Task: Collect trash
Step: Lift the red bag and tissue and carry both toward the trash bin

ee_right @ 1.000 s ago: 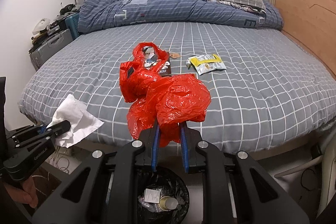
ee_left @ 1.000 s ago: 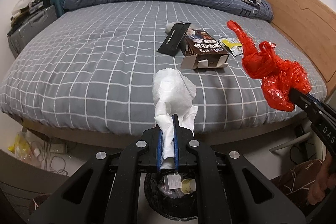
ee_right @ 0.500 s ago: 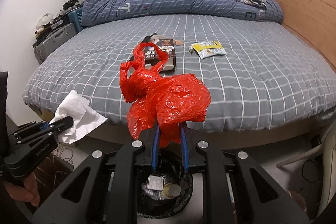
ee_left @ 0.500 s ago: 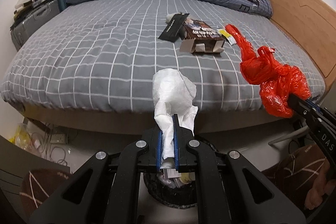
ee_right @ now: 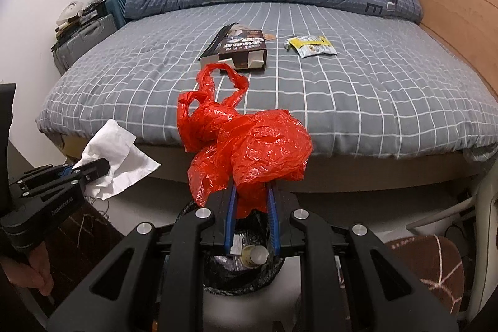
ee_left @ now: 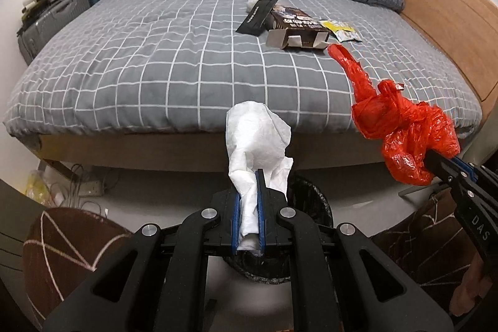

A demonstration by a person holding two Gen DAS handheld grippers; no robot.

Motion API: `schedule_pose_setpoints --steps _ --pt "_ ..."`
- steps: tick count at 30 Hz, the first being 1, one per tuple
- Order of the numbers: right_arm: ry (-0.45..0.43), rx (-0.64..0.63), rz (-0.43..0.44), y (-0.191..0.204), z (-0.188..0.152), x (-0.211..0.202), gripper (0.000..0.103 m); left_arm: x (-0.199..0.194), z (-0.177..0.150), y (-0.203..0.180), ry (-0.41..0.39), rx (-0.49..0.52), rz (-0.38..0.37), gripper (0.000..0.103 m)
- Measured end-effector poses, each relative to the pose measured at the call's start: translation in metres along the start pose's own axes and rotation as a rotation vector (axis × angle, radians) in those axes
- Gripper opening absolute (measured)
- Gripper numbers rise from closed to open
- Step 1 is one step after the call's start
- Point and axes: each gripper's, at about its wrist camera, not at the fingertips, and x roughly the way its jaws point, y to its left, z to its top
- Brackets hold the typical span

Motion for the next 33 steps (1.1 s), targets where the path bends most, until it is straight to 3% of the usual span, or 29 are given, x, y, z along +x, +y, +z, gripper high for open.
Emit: schedule_pose_setpoints --steps 15,33 --pt "0.088 0.0 0.008 0.006 -0.03 0.004 0.017 0.011 -0.03 0.0 0.08 -0.009 0.009 0.008" --pt "0.233 -0.038 0.018 0.028 -0.059 0.076 0.017 0.081 -0.034 0.016 0.135 -0.024 0.017 0.008"
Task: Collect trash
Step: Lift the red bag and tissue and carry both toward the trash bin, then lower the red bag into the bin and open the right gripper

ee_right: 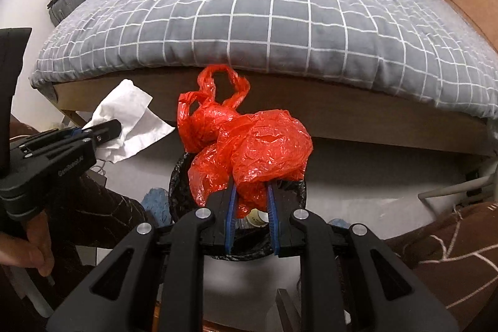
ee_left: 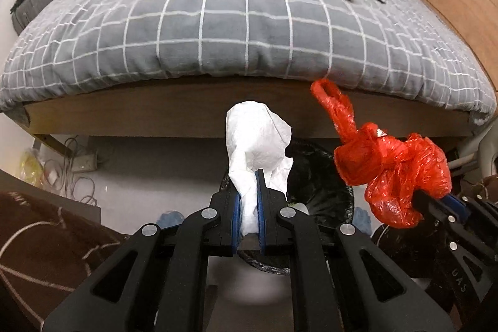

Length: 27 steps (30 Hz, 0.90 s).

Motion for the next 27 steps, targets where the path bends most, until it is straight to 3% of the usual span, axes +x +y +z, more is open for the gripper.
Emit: schedule_pose_setpoints --steps 13,27 --pt "0.105 0.017 -0.001 0.007 -0.001 0.056 0.017 0.044 0.006 0.004 0.051 0.0 0.012 0.008" --pt "0.211 0.021 0.015 0.016 -0.005 0.1 0.017 0.065 -0.001 0.022 0.092 -0.031 0.034 0.008"
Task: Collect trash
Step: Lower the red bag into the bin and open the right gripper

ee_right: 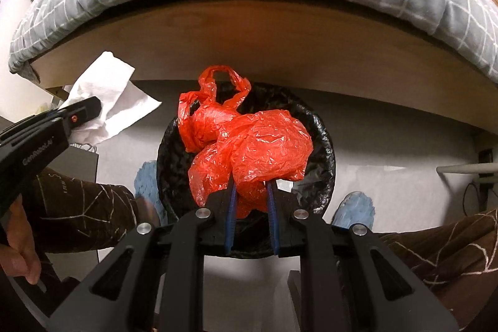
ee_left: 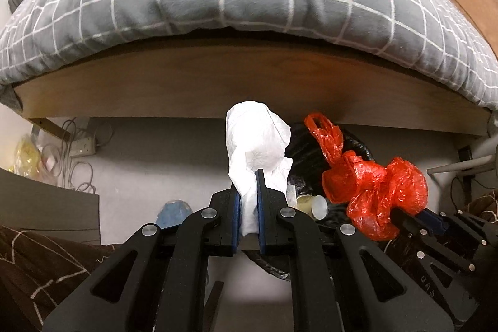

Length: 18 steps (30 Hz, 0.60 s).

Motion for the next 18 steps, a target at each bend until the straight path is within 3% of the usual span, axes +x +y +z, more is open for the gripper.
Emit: schedule_pose_setpoints --steps 7,9,18 --pt "0.002 -0.014 -0.003 0.002 0.004 0.006 0.029 0.0 0.001 0.002 0.003 -0.01 0.008 0.008" --pt "-0.015 -0.017 -0.01 0.002 0.005 0.003 0.042 -0.001 0.002 -0.001 0.003 -0.013 0.005 0.008" --pt "-0.142 0.013 -0.058 -0.016 0.009 -0.031 0.077 -0.004 0.001 -0.012 -0.004 0.013 -0.025 0.008"
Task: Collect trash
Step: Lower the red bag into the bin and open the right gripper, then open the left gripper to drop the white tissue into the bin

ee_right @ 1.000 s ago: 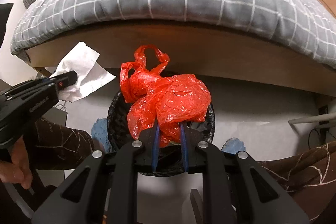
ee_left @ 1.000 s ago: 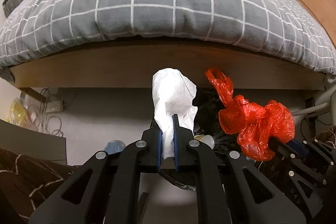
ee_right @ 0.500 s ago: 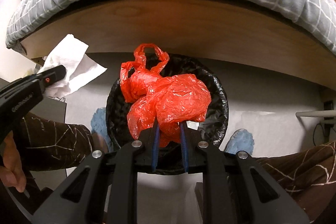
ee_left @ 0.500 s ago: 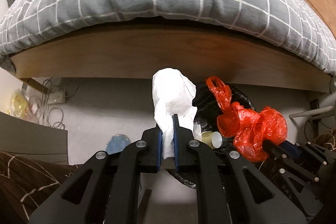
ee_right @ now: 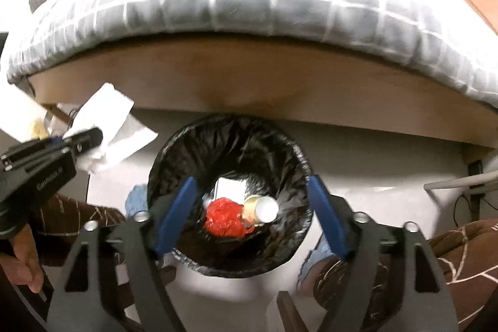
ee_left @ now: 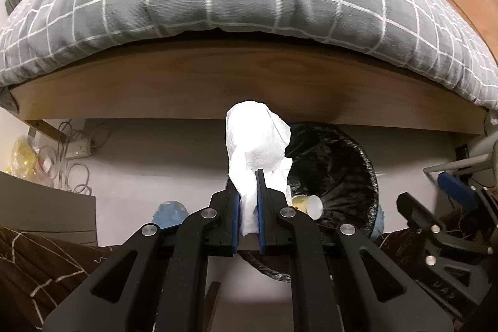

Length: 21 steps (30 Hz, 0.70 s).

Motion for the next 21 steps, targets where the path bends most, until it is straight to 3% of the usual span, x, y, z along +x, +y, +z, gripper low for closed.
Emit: schedule_pose_setpoints --steps 8,12,21 --pt "-0.083 0.046 -0.047 -0.029 0.001 -0.022 0.095 -0.002 0.005 -0.029 -0.006 0.04 -0.04 0.008" --pt "-0.133 0.065 -0.075 -0.048 0.0 -0.038 0.095 -0.001 0.006 -0.05 -0.005 0.081 -0.052 0.008" --pt "-0.16 0.164 -0.108 -0.09 -0.002 -0.051 0.095 0.005 0.002 -0.086 0.003 0.152 -0.062 0.008"
